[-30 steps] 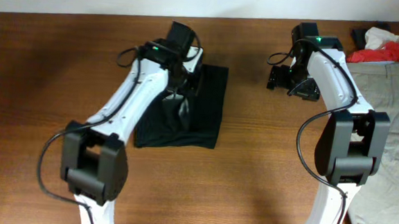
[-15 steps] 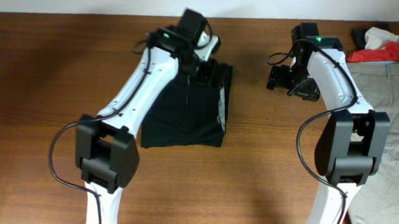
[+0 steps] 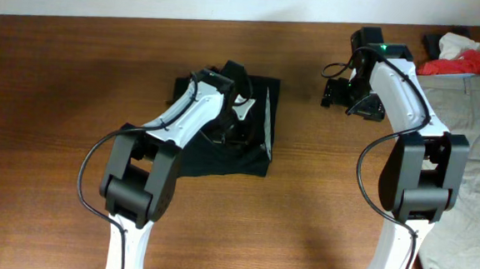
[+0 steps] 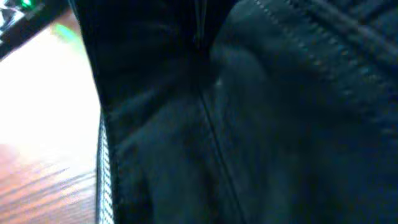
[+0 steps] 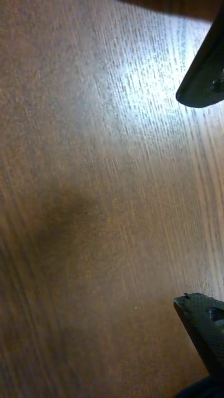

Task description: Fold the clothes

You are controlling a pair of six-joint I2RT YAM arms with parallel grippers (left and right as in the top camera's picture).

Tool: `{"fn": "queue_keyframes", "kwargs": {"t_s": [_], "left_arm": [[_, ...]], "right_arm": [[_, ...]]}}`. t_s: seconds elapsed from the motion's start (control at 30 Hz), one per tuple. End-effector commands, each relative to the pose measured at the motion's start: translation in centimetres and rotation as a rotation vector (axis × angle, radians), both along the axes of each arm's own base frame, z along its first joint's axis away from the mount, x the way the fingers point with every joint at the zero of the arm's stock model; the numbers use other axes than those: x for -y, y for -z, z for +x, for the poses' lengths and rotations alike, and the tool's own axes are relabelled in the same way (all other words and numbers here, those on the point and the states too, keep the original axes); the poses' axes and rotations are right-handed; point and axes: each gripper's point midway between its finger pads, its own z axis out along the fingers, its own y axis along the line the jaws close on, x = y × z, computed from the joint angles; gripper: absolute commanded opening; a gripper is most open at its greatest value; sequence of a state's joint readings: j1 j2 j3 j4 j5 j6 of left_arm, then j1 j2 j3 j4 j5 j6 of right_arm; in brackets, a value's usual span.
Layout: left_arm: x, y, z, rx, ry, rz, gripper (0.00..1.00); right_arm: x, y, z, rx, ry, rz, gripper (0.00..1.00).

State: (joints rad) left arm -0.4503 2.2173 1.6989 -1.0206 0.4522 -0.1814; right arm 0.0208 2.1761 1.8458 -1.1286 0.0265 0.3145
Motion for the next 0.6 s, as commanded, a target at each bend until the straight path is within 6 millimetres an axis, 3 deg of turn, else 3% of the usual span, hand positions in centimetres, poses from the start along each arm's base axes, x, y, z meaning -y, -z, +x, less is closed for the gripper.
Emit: {"fn": "queue_keyframes", "kwargs": {"t_s": [0.0, 0.1, 0.17, 0.23, 0.3, 0.33, 0.37, 0.47, 0.57], "left_arm": [[3.3, 0.6, -2.4, -0.074, 0.040, -0.111, 0.01], [5.8, 2.4, -4.8, -0.119, 0.070, -0.074, 0.01], [6.1, 2.0, -4.2, -0.073, 0.084, -0.050, 0.00], [6.2, -1.1, -1.9, 0.008, 0.096, -0.062, 0.01], [4.4, -3.6, 1.2, 0.113, 0.055, 0.008, 0.01], [3.5, -5.0, 2.7, 0.158, 0.028, 0.018, 0.03], [2.3, -6.5, 4.7, 0.212, -0.011, 0.015, 0.11], [1.4, -6.6, 7.4, 0.274, -0.055, -0.006, 0.02], [2.6, -4.6, 8.9, 0.307, -0.049, -0.025, 0.01]], "right_arm": [[0.5, -0.9, 0.5, 0.029, 0.016, -0.010, 0.99], [0.5, -0.9, 0.5, 0.029, 0.016, -0.010, 0.99], [0.5, -0.9, 0.5, 0.029, 0.017, -0.010, 0.99], [0.5, -0.9, 0.5, 0.029, 0.017, -0.010, 0.99], [0.5, -0.9, 0.5, 0.029, 0.017, -0.010, 0.99], [0.5, -0.9, 0.5, 0.029, 0.016, -0.010, 0.99], [0.5, -0.9, 0.5, 0.029, 0.017, -0.010, 0.99], [0.5, -0.9, 0.5, 0.029, 0.017, -0.009, 0.99], [0.5, -0.9, 0.5, 0.028, 0.017, -0.010, 0.99]]}}
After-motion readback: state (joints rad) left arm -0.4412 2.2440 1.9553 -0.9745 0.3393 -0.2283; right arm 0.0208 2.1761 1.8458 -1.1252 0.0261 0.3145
